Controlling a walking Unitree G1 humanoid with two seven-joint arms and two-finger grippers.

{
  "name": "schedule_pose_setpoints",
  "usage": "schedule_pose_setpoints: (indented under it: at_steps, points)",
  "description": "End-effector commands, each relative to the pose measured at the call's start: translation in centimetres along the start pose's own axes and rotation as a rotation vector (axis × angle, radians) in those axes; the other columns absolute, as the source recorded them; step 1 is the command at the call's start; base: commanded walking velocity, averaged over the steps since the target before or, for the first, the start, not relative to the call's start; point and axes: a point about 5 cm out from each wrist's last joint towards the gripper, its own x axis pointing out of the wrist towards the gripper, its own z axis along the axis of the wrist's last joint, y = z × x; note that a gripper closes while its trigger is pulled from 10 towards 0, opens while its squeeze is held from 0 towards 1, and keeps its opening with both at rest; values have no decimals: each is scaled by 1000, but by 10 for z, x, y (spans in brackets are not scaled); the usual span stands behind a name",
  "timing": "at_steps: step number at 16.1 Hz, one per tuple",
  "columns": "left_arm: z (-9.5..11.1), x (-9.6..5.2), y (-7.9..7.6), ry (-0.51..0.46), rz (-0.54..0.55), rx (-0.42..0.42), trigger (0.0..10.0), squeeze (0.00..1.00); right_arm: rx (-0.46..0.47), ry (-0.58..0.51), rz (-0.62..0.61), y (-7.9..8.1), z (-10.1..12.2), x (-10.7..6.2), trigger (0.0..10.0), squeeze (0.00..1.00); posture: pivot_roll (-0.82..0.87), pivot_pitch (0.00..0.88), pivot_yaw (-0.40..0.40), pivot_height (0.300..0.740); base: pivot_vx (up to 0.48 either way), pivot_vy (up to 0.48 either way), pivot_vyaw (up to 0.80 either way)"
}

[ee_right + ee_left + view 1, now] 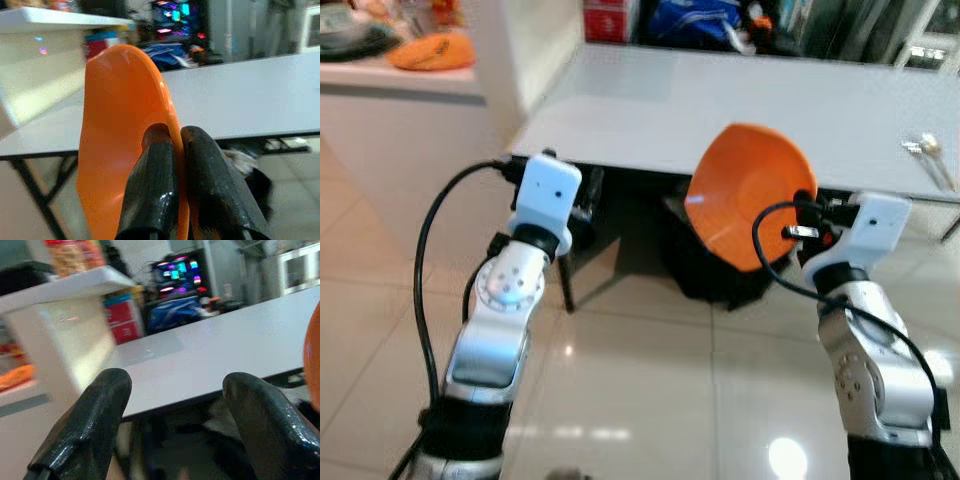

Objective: Setting the table

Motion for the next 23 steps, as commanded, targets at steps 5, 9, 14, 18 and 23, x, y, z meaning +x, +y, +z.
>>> schedule_pose_setpoints:
  at_steps: [5, 9, 14, 18, 23]
  points:
    - [1, 1, 0, 10, 3, -28, 10000, 0, 9, -62, -5, 1, 12, 3, 10000, 0, 82, 0, -10, 740, 0, -185, 0]
    - [-2, 3, -2, 31, -20, -23, 10000, 0, 22, -56, -11, 1, 11, 3, 10000, 0, 80, 0, -4, 740, 0, 0, 0]
    - [1, 2, -4, 12, -74, -46, 10000, 0, 49, -39, -30, 1, 7, 5, 10000, 0, 85, 0, -4, 740, 317, 0, -566]
    - [2, 2, -2, 9, -79, -42, 10000, 0, 53, -40, -40, 1, 7, 5, 10000, 0, 89, 0, 0, 740, 423, 0, -800]
    - [2, 1, -3, 11, -84, -39, 10000, 0, 59, -48, -41, 0, 8, 4, 10000, 0, 88, 0, 3, 740, 419, 0, -349]
